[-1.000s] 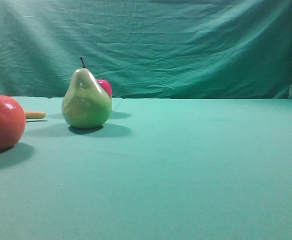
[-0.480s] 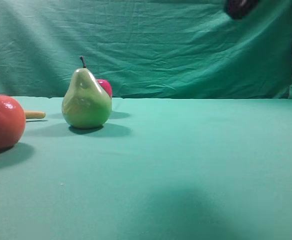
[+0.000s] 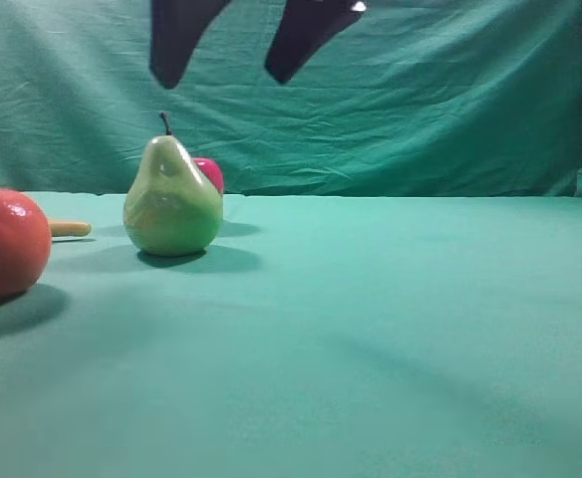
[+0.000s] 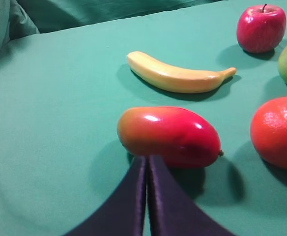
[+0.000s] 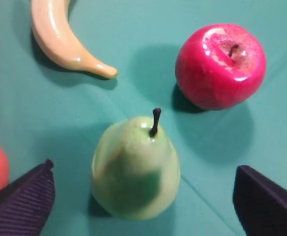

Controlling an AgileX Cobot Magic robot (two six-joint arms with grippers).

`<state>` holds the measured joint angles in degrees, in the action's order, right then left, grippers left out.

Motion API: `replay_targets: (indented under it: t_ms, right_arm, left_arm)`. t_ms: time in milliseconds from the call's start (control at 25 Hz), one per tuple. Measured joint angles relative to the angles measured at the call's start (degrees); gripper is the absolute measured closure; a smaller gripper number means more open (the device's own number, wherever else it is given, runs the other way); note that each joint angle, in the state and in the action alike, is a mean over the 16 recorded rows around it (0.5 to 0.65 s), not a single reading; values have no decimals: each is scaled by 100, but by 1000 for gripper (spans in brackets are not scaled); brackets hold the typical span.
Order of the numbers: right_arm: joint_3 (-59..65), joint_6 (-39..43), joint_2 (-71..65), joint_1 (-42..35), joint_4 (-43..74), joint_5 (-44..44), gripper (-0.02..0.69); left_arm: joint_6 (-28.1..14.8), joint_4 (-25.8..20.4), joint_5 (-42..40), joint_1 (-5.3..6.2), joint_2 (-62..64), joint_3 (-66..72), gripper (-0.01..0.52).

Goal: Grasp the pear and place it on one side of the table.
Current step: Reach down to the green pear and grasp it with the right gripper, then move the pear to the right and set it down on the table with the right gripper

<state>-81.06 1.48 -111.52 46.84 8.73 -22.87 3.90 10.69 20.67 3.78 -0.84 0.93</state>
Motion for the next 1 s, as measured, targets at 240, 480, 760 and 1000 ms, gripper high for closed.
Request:
replay_targets:
  t_ms: [240, 480, 760, 1000]
  right_arm:
    - [-526, 21, -602, -11, -12, -141, 121]
    - [-757, 150, -574, -225, -14, -622, 217]
    - [-166, 362, 559, -949, -1, -1083, 273]
    - [1286, 501, 1873, -1912, 20, -826, 273]
  left_arm:
    - [0, 0, 0, 0, 0, 0, 514]
    - [0, 0, 0, 0, 0, 0, 514]
    - [0, 0, 0, 0, 0, 0, 514]
    - [0, 0, 0, 0, 0, 0, 514]
